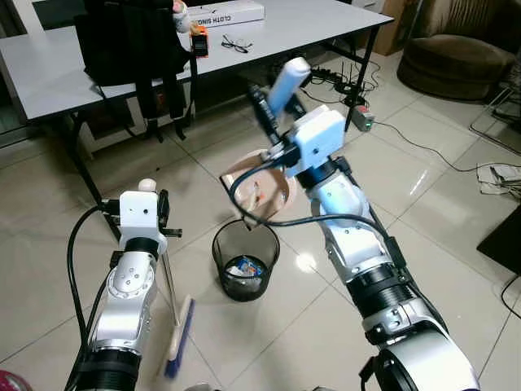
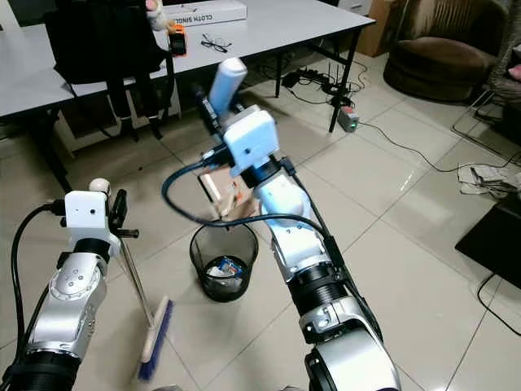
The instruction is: Sweep floor
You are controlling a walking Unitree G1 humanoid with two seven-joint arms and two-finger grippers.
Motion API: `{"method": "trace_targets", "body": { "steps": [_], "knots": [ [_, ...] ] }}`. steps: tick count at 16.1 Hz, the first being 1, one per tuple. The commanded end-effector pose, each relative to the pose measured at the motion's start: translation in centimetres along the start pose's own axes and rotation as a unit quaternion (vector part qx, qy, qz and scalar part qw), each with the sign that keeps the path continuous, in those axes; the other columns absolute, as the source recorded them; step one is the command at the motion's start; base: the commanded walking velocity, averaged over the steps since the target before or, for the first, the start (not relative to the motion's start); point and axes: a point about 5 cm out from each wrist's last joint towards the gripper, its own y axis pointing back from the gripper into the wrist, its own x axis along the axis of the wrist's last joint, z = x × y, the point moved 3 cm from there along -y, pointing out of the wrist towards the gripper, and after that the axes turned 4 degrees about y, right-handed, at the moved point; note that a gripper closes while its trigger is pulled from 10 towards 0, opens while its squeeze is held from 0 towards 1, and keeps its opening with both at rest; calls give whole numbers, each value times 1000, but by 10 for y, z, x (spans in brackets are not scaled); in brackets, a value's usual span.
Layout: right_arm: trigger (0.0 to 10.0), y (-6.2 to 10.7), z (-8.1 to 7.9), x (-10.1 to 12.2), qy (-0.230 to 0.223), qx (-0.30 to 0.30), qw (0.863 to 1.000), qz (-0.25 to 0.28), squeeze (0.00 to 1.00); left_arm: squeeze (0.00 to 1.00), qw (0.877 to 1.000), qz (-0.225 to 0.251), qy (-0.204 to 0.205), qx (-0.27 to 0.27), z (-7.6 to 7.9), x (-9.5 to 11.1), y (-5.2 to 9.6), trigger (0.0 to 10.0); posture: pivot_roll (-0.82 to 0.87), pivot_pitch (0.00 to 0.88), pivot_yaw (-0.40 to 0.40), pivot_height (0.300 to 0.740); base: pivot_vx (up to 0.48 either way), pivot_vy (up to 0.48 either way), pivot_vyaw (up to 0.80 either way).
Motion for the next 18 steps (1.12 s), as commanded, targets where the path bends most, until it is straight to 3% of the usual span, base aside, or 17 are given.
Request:
{"method": "trace_targets", "body": {
  "steps": [1, 6, 8, 9, 11, 14, 16, 18],
  "knots": [
    [10000, -1, -4, 9, 28, 24, 999, 29, 0, 0, 1000, 19, -8, -3, 3, 8, -4, 10000, -9, 0, 1, 740, 0, 0, 0],
    [10000, 0, -8, 7, 64, 46, 996, 29, 0, 0, 1000, 17, -9, -5, 4, 7, -3, 10000, -9, 0, 1, 740, 0, 0, 0],
    [10000, 0, 0, 4, 84, 28, 996, 16, 0, 0, 1000, 15, -9, -6, 4, 7, -3, 10000, -10, 0, 2, 740, 0, 0, 0],
    [10000, -1, 9, 3, 89, 5, 996, 9, 0, 0, 1000, 15, -8, -7, 4, 7, -3, 10000, -11, 0, 3, 740, 0, 0, 0],
    [10000, 3, 53, -2, 90, -107, 990, -22, 0, 0, 1000, 11, -9, -12, 4, 6, -4, 10000, -14, 0, 11, 740, 0, 0, 0],
    [10000, 32, 108, -21, 91, -240, 960, -112, 0, 0, 1000, 11, -11, -12, 3, 6, -4, 10000, -11, 0, 4, 740, 0, 0, 0],
    [10000, 49, 136, -20, 111, -297, 938, -139, 0, 0, 999, 12, -29, -21, 5, 6, -4, 10000, -17, 0, 7, 740, 0, 0, 0],
    [10000, 43, 142, -5, 85, -303, 943, -106, 0, 0, 998, 7, -52, -36, 10, 6, -5, 10000, -23, 0, 13, 740, 0, 0, 0]
  ]
}}
